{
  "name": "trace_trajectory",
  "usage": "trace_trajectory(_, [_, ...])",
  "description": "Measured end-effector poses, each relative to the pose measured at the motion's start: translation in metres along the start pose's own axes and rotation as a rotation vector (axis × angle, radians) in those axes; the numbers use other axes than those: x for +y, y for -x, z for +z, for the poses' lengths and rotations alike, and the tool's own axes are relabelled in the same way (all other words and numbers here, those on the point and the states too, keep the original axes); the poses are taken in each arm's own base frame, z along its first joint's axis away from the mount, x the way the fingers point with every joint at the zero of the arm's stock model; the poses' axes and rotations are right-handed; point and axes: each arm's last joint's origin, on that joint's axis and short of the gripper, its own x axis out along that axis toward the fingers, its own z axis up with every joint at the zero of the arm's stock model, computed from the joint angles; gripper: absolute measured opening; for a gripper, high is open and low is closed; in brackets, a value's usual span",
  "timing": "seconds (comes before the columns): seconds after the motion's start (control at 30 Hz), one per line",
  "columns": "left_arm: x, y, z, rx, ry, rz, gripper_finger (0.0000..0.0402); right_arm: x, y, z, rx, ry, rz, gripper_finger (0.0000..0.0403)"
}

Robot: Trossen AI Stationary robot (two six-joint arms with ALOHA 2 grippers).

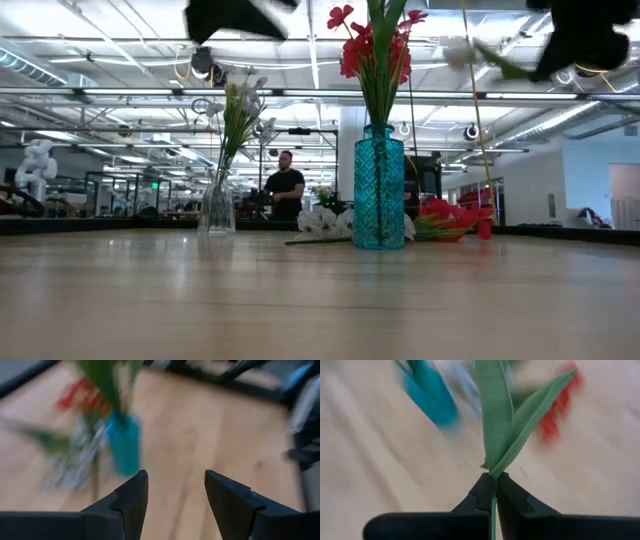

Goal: Sort flowers into vase by color
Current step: Put the white tulip into the transparent vase

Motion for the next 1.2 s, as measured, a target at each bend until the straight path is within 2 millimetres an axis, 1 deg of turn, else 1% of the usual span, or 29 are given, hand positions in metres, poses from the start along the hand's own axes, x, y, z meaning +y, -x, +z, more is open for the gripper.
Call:
trace_trajectory(0.07, [-0.004,-0.001,0.011,-0.087,-0.025,-0.059,0.02,-0.001,0.016,0.01,-0.128,0.001,0.131,0.0001])
trace_trajectory(0.13, [-0.006,-0.001,0.023,-0.187,-0.038,-0.095,0.02,0.006,0.028,0.02,-0.249,0.039,0.262,0.0001])
trace_trajectory(0.23, [-0.008,0.001,0.039,-0.32,-0.03,-0.147,0.02,0.023,0.042,0.036,-0.424,0.116,0.433,0.0001])
trace_trajectory(0.33, [-0.009,0.004,0.051,-0.418,-0.015,-0.208,0.02,0.047,0.047,0.047,-0.572,0.197,0.555,0.0001])
trace_trajectory(0.4, [-0.009,0.006,0.057,-0.472,-0.008,-0.232,0.02,0.065,0.043,0.05,-0.63,0.253,0.622,0.0])
trace_trajectory(0.5, [-0.011,0.01,0.062,-0.53,-0.039,-0.256,0.02,0.088,0.029,0.048,-0.666,0.32,0.665,0.0])
trace_trajectory(0.6, [-0.014,0.012,0.065,-0.549,-0.071,-0.304,0.02,0.104,0.011,0.049,-0.67,0.349,0.704,0.0])
trace_trajectory(0.67, [-0.015,0.013,0.066,-0.55,-0.073,-0.328,0.02,0.113,0.006,0.055,-0.666,0.367,0.726,0.0])
trace_trajectory(0.8, [-0.015,0.013,0.066,-0.551,-0.073,-0.332,0.02,0.125,0.004,0.071,-0.656,0.405,0.778,0.0])
trace_trajectory(0.93, [-0.016,0.014,0.066,-0.557,-0.069,-0.337,0.02,0.134,0.001,0.085,-0.66,0.464,0.779,0.0])
trace_trajectory(1.03, [-0.017,0.015,0.065,-0.554,-0.071,-0.342,0.02,0.14,0.003,0.096,-0.684,0.479,0.758,0.0])
trace_trajectory(1.2, [-0.017,0.015,0.065,-0.554,-0.072,-0.343,0.0199,0.146,-0.008,0.105,-0.64,0.514,0.704,0.0])
